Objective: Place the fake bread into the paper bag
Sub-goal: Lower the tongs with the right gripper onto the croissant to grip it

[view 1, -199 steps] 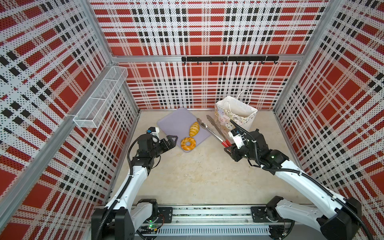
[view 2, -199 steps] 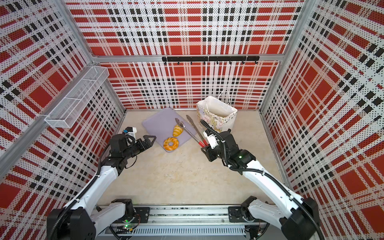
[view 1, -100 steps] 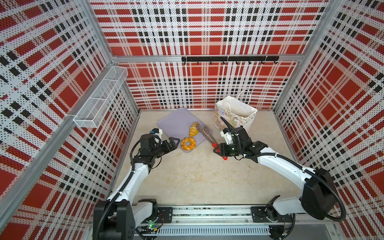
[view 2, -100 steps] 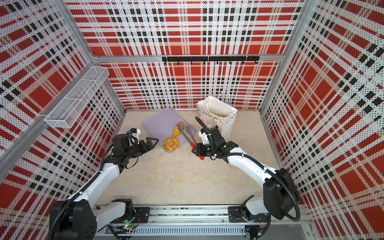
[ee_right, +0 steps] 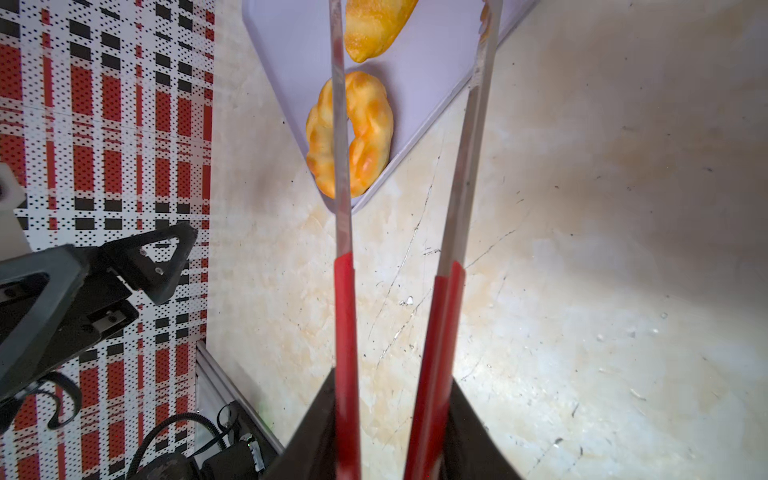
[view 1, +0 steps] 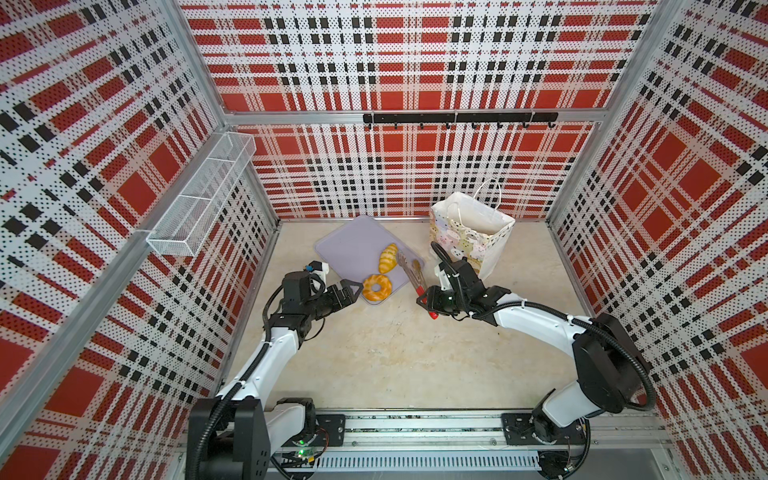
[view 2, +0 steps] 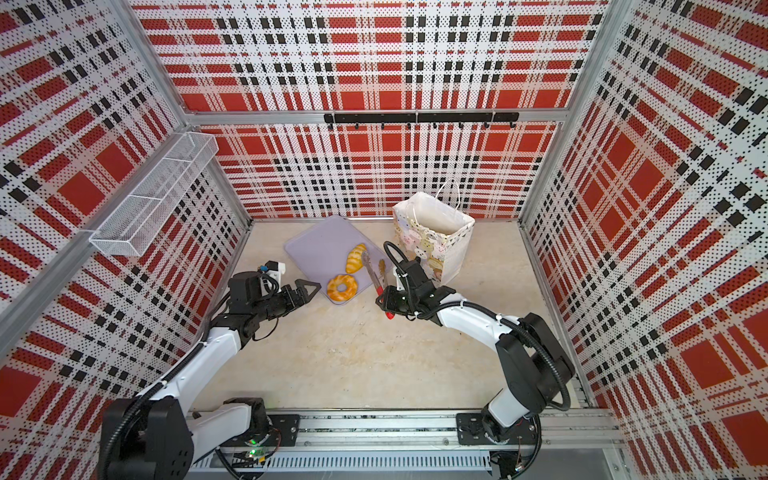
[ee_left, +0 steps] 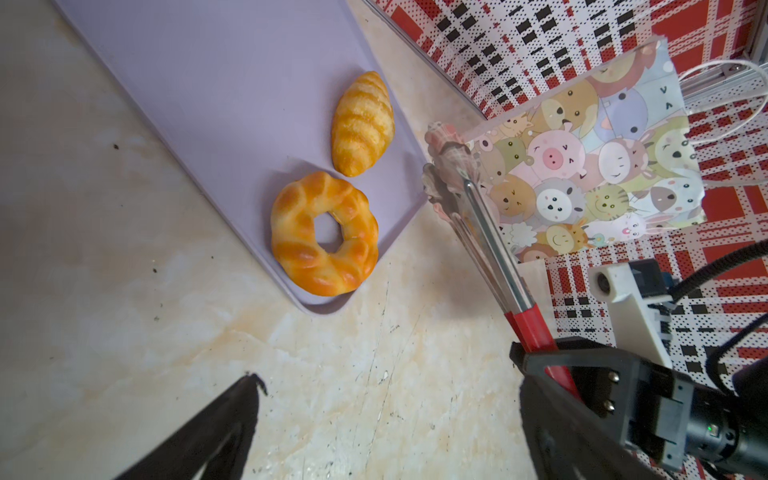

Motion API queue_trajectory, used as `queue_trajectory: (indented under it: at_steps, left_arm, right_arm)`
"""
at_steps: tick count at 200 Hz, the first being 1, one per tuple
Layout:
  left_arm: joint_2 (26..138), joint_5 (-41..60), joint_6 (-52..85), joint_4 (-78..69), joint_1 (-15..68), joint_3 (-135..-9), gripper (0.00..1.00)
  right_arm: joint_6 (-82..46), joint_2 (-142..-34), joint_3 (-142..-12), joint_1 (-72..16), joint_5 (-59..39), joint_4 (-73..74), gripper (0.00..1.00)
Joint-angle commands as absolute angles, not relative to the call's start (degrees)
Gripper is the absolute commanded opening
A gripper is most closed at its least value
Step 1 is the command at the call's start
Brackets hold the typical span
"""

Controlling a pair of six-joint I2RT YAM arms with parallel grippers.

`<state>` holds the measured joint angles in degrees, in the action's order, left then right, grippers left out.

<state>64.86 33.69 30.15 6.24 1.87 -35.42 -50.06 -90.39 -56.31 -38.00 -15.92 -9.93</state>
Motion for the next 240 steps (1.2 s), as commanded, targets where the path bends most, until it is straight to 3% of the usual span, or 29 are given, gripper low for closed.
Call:
queue_trajectory:
  at_steps: [1,240]
  left_arm:
    - [64.7,34.6,29.5,6.7,2.8,-35.2,1.00]
    - [65.6,34.5,29.1,7.4,0.5,-35.5,1.00]
  right_arm:
    - [-50.2,-92.2,-58.2,-38.6,-12.9,-6.9,0.36]
    - [-43.4,-104.9,-67.0,-40.1,-15.0,-3.9,0.36]
